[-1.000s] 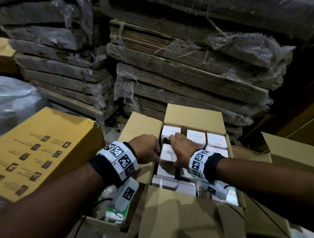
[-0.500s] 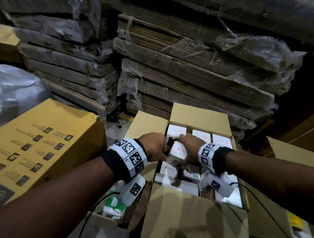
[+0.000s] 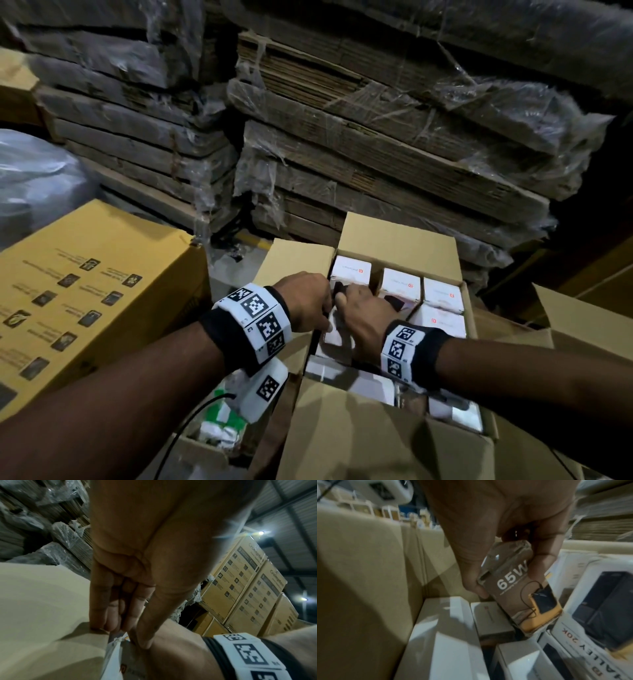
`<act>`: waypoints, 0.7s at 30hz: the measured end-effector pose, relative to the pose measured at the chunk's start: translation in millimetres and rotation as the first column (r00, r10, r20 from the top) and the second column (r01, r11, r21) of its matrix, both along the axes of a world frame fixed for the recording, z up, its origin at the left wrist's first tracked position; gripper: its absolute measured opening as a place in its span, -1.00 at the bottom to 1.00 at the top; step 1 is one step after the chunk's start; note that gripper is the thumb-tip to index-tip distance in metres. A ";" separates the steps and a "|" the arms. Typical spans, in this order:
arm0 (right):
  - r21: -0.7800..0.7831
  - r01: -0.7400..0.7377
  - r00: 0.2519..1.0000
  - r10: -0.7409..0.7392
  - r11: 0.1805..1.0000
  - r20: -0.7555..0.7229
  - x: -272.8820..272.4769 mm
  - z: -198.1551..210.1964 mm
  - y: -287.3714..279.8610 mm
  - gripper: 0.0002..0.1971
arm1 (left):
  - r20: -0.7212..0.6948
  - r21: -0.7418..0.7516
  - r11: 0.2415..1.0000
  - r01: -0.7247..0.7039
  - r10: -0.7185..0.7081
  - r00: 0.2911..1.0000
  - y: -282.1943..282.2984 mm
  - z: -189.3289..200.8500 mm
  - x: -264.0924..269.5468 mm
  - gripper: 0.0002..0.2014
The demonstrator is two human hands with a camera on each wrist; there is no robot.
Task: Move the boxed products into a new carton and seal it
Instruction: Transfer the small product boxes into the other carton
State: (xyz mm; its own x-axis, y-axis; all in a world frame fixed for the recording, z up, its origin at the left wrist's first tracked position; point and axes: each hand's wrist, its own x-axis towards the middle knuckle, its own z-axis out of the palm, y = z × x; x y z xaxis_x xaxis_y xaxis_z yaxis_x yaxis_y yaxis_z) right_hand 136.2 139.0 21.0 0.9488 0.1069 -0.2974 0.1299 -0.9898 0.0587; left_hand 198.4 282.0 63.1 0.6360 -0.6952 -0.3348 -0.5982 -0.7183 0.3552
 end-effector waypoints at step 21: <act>-0.162 0.021 0.997 -0.032 0.987 -0.069 42.1 -1.6 -14.6 -0.28 | -0.014 -0.059 0.998 0.019 -0.020 1.000 2.4 0.6 6.8 -0.79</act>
